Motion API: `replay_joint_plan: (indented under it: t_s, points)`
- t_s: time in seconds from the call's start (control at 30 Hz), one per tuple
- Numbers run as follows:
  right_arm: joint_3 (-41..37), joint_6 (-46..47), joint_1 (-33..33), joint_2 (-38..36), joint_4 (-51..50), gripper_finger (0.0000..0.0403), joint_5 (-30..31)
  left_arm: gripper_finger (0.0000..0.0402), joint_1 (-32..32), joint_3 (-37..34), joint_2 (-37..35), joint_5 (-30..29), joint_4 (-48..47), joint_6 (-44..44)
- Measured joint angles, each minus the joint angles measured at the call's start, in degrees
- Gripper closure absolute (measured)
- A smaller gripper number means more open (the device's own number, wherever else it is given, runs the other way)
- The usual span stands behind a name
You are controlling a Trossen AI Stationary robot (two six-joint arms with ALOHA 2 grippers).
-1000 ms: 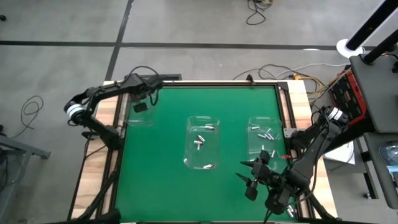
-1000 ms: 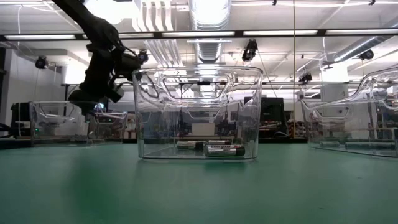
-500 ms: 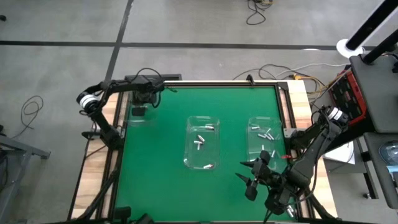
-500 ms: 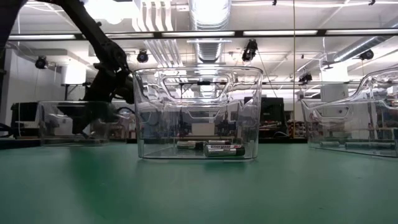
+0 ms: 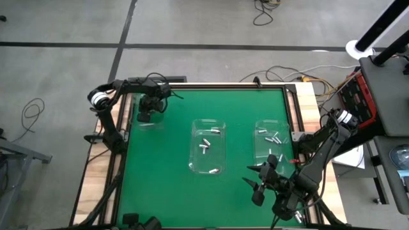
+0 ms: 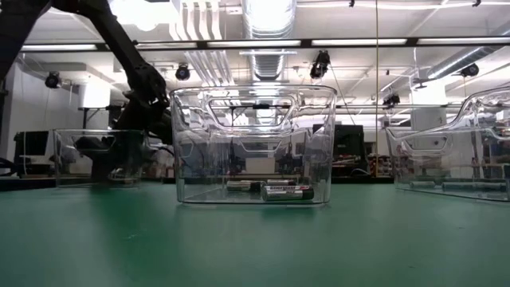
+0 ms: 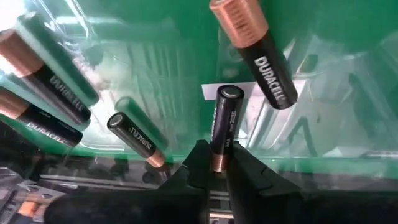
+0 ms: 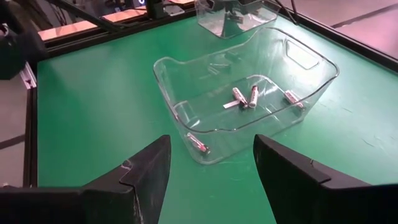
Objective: Sort batteries
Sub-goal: Put the black battery into the left transparent bin, then put the silver battery into the middle transparent bin
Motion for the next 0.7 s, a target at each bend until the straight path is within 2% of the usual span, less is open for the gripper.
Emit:
replay_joint_plan:
  t_s: [0.13, 0.27, 0.57, 0.63, 0.7]
  points:
    - [0.0, 0.3, 0.0, 0.0, -0.6, 0.0183, 0.0, 0.0380, 0.2, 0.0, -1.4, 1.1, 0.4, -3.8]
    - [0.0, 0.3, -0.2, 0.0, -0.6, 0.0182, 0.0, 0.0345, 0.6, 0.0, -2.9, 3.8, 0.0, -4.4]
    - [0.1, 1.7, 0.4, 0.0, -0.4, 0.0143, -0.4, 0.0274, 0.5, -0.1, -9.5, 0.4, -3.3, -7.0]
    - [0.1, 0.9, 0.4, -0.1, -0.4, 0.0133, -0.4, 0.0267, 0.5, 0.0, -13.0, 2.3, -5.1, -9.8]
    - [0.1, 0.1, 0.4, -0.2, -0.4, 0.0125, -0.4, 0.0266, 0.4, 0.0, -17.2, 6.7, -6.3, -12.8]
